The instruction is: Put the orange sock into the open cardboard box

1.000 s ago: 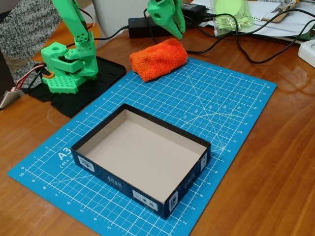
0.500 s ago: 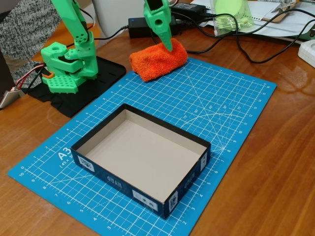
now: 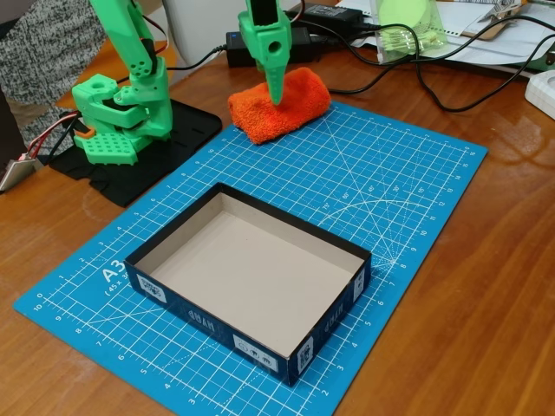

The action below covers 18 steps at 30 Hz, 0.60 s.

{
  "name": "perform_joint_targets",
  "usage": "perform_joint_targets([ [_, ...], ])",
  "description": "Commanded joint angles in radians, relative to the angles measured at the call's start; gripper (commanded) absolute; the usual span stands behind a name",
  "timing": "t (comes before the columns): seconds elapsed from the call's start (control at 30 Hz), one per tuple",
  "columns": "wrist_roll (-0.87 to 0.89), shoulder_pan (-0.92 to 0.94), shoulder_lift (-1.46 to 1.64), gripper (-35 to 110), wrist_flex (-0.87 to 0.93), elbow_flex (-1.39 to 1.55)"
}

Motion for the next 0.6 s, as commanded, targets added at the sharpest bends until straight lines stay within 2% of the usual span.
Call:
perform_joint_targets([
  [0.0,-0.028,-0.009,-0.023,46,-0.006,-0.014],
  [0.27,0.014,0.0,-0.219,47,-0.241,0.002],
  [0.37,0.015,0.005,-0.267,44,-0.261,-0.012],
  [0.5,-0.018,0.006,-0.258,4,-0.255,-0.015],
  [0.57,-0.012,0.011,-0.225,0,-0.256,-0.021],
])
